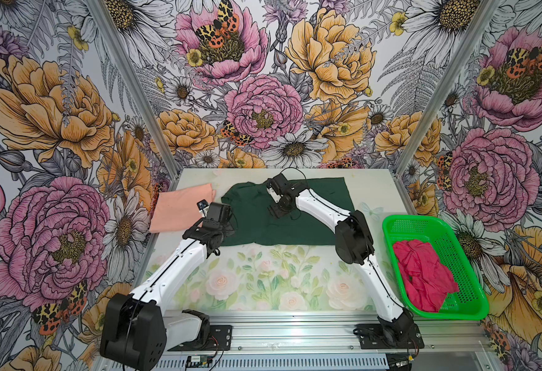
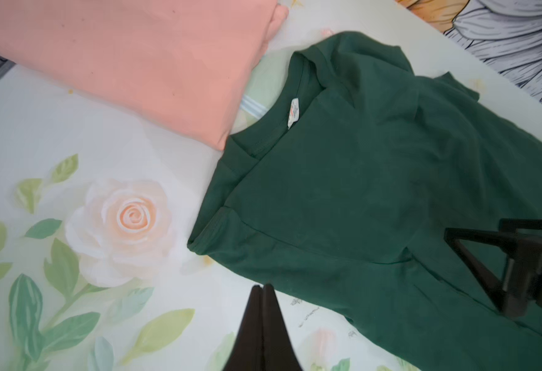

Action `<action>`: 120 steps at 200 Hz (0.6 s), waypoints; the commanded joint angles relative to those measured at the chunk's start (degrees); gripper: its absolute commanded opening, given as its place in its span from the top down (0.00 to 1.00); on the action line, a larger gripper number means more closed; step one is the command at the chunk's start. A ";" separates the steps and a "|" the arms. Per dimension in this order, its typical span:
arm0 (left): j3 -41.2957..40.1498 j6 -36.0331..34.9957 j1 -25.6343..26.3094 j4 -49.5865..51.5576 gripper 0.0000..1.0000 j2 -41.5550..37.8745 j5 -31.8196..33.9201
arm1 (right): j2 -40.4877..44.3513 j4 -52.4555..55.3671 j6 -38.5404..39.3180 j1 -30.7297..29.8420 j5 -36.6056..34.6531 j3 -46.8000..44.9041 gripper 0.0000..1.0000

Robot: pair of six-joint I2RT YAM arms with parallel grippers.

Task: Fold and stack t-shirts
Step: Fold the T-shirt, then adjust the T-shirt at the center of the board.

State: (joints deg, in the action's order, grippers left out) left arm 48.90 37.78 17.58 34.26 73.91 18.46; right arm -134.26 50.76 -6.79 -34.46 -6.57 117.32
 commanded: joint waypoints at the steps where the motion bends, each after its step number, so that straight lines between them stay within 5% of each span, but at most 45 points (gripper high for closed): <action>1: -1.15 0.56 0.71 0.09 1.00 4.33 -1.03 | 13.80 0.13 -5.47 3.70 -8.54 -11.49 0.27; 38: -0.64 1.46 1.93 -1.98 1.00 12.85 6.84 | 25.52 4.34 -9.04 10.76 -10.34 -27.79 0.39; 70: 0.93 1.30 1.15 -3.57 1.00 16.91 11.82 | 26.54 7.25 -9.82 14.81 -8.31 -33.35 0.63; 120: 3.55 -0.12 -1.87 -4.03 1.00 22.55 12.38 | 25.55 9.36 -10.28 19.02 -7.25 -36.78 0.81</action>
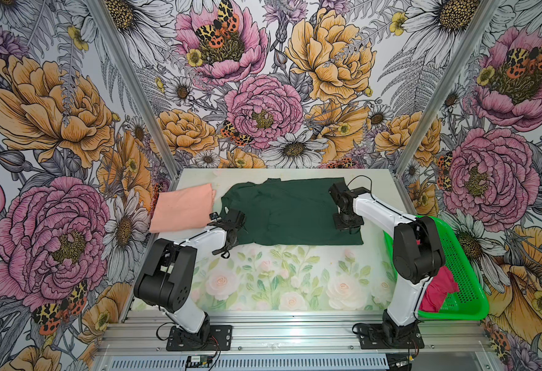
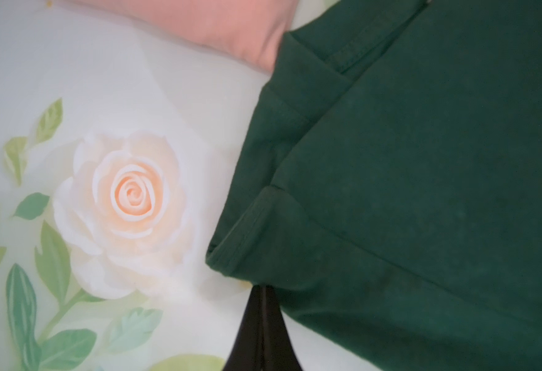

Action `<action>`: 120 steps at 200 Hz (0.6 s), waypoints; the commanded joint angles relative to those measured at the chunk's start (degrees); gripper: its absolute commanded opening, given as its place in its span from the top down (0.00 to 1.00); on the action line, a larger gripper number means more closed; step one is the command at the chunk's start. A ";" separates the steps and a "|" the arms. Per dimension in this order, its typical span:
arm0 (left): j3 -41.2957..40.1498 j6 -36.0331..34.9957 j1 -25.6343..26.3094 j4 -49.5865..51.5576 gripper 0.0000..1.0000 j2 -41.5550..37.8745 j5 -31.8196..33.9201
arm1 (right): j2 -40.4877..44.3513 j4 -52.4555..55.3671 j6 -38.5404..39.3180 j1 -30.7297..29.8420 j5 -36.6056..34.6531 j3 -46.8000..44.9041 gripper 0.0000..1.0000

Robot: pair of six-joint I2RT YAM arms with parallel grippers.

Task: Fold and stack t-shirts
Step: Adjust the T-shirt at the center of the board.

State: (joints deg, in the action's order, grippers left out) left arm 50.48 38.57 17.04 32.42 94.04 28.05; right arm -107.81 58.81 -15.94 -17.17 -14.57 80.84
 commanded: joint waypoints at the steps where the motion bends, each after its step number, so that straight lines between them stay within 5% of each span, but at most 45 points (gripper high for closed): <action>1: 2.03 -0.93 -1.31 -2.23 1.00 2.53 2.75 | -0.95 1.36 -1.16 1.85 0.76 -0.36 0.81; 120: 2.25 -3.14 -4.97 -2.17 1.00 3.17 0.78 | -10.09 2.23 0.37 6.50 1.57 -4.20 0.89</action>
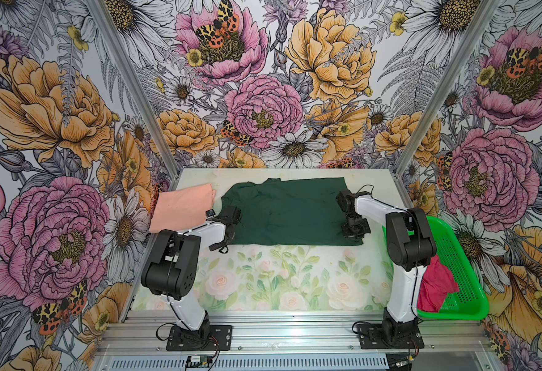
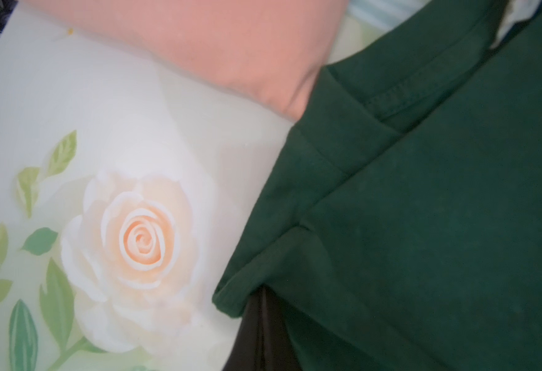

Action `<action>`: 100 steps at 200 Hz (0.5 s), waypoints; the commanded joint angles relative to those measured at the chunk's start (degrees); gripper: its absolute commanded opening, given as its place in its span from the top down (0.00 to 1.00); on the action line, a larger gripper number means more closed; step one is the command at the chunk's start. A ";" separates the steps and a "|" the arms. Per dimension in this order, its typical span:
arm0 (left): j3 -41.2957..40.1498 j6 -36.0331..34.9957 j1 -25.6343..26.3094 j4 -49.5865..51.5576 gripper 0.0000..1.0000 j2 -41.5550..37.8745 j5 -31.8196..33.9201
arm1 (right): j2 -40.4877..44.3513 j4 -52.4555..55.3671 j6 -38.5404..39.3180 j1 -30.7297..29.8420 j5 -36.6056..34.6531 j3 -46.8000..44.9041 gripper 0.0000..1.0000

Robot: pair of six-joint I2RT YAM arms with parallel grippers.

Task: Fold and stack t-shirts
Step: Adjust the T-shirt at the center of the board.

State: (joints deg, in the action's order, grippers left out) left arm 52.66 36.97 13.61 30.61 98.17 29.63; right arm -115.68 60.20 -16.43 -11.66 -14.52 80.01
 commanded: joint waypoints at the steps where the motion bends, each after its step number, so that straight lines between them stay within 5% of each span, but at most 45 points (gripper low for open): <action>1: 0.03 -1.55 -1.60 -0.28 1.00 -1.09 -0.89 | -2.16 0.90 0.81 0.96 1.52 -3.41 0.89; 100: -7.42 0.57 -4.05 4.13 1.00 -9.79 -5.36 | 4.18 4.38 -0.74 3.40 2.93 -13.31 0.86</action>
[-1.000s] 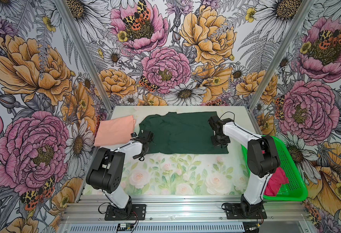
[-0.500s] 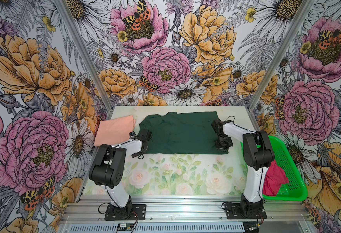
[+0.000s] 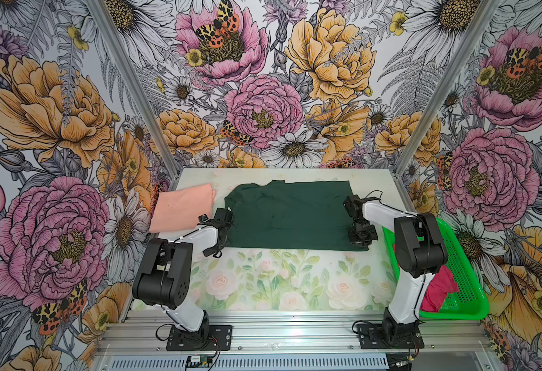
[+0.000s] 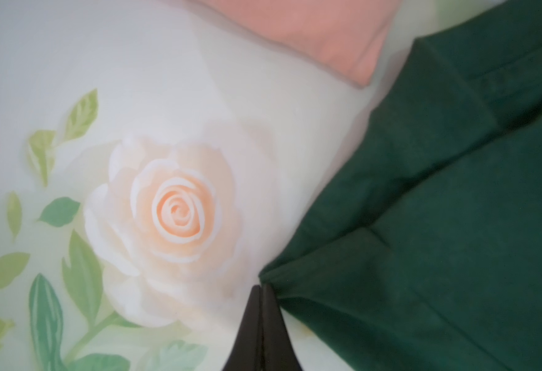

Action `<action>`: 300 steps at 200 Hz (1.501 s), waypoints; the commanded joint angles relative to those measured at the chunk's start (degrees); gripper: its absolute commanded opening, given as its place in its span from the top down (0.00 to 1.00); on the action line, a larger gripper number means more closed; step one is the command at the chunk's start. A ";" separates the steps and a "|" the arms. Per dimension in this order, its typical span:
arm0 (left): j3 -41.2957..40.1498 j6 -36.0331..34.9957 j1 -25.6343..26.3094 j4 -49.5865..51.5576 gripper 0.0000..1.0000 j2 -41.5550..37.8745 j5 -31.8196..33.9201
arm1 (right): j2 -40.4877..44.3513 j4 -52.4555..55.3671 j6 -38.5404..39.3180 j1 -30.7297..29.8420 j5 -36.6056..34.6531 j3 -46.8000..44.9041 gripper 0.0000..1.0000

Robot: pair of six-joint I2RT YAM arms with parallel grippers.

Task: Fold and stack t-shirts
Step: Adjust the T-shirt at the center of the board.

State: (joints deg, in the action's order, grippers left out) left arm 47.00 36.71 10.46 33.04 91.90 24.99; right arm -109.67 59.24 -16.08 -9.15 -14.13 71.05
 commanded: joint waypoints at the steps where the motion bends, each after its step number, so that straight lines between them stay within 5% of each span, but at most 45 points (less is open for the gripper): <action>1: -1.79 0.87 -0.89 1.69 1.00 -3.63 -0.73 | -1.76 5.39 -1.21 0.89 2.49 -4.39 0.86; 36: -0.92 1.79 0.59 3.60 0.99 -10.57 -1.47 | 3.97 7.36 -2.29 0.53 2.56 -4.72 0.79; 76: 6.36 -1.51 1.86 3.57 0.67 -16.07 -7.99 | 17.63 6.38 -4.17 0.54 1.28 0.34 0.37; 102: 16.50 -6.84 2.19 3.57 0.59 -11.25 -9.28 | 23.64 1.51 -2.95 1.52 3.37 6.05 0.08; 112: 20.51 -7.52 1.06 3.48 0.60 -8.08 -9.94 | 22.96 0.45 -1.82 2.36 5.03 9.13 0.06; 140: 31.49 -8.87 -0.67 0.68 0.62 4.17 -9.17 | 13.90 0.39 -1.39 4.73 5.68 20.08 0.10; 156: 41.01 -10.24 -1.24 2.00 0.75 14.81 -15.38 | 8.31 1.31 -1.50 4.80 8.91 24.87 0.40; 166: 47.47 -7.88 -1.73 7.67 1.00 20.47 -22.24 | 6.05 2.08 -0.80 4.69 15.03 25.47 0.57; 179: 50.04 -6.78 -1.57 11.29 1.00 23.63 -33.09 | 5.44 3.03 -0.36 3.66 17.85 22.80 0.71; 201: 41.00 -6.32 2.83 10.65 1.00 19.76 -32.41 | 9.66 2.45 -2.51 0.00 11.03 11.86 0.72; 245: 23.27 -5.50 9.51 10.64 1.00 6.92 -27.73 | 16.75 0.02 -4.93 -2.57 9.65 -3.28 0.70; 300: 15.42 -4.32 9.71 9.03 1.00 10.92 -17.84 | 9.16 -5.58 -4.92 -3.54 9.73 -7.73 0.70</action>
State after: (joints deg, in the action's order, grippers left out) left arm 64.77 31.38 20.58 43.55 99.81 0.75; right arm -96.29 58.67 -20.16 -12.12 -3.36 64.40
